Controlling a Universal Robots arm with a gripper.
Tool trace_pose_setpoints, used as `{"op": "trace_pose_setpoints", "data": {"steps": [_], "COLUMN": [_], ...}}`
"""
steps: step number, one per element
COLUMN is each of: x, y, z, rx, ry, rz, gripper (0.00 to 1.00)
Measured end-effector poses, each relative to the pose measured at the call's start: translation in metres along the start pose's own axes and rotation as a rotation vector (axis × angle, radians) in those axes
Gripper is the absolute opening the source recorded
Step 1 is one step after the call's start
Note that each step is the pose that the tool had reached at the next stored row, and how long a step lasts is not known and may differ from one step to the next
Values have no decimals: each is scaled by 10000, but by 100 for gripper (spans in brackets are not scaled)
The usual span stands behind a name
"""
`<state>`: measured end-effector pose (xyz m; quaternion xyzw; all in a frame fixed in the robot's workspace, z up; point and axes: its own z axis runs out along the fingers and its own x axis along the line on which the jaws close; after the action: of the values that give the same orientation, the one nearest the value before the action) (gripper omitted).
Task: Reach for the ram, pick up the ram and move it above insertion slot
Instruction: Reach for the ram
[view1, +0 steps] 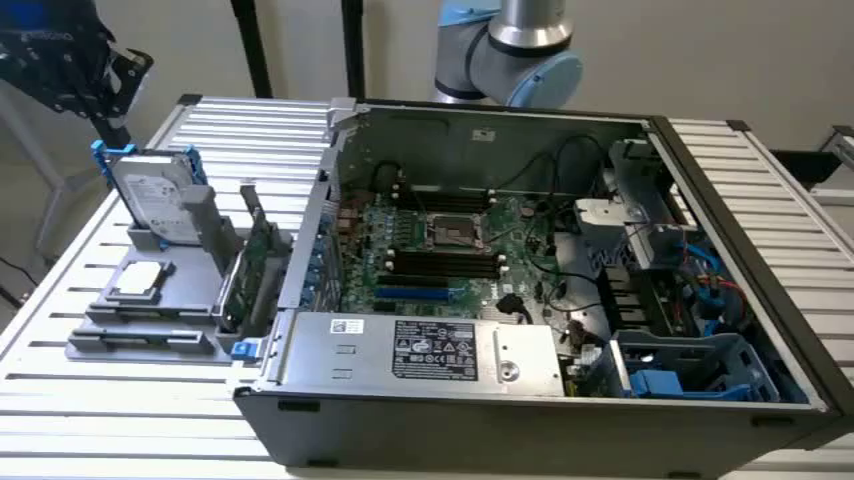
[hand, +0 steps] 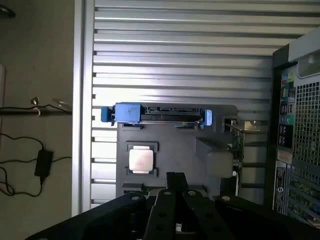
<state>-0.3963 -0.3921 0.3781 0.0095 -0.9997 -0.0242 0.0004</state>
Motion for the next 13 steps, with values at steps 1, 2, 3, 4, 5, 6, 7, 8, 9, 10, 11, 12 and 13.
{"op": "trace_pose_setpoints", "data": {"steps": [1,2,3,4,5,6,7,8,9,10,11,12,13], "x": [0,0,0,0,0,0,0,0,0,0,0,0,0], "y": [0,0,0,0,0,0,0,0,0,0,0,0,0], "z": [0,0,0,0,0,-1,-1,-1,-1,-1,-1,-1,-1], "rx": [-1,-3,-4,-6,-8,-9,-11,-12,-14,-16,-17,-19,-20], "ry": [0,0,0,0,0,0,0,0,0,0,0,-1,-1], "rz": [0,0,0,0,0,-1,0,0,0,-1,0,0,0], "gripper": [11,11,11,11,11,11,11,11,11,11,11,11,11]}}
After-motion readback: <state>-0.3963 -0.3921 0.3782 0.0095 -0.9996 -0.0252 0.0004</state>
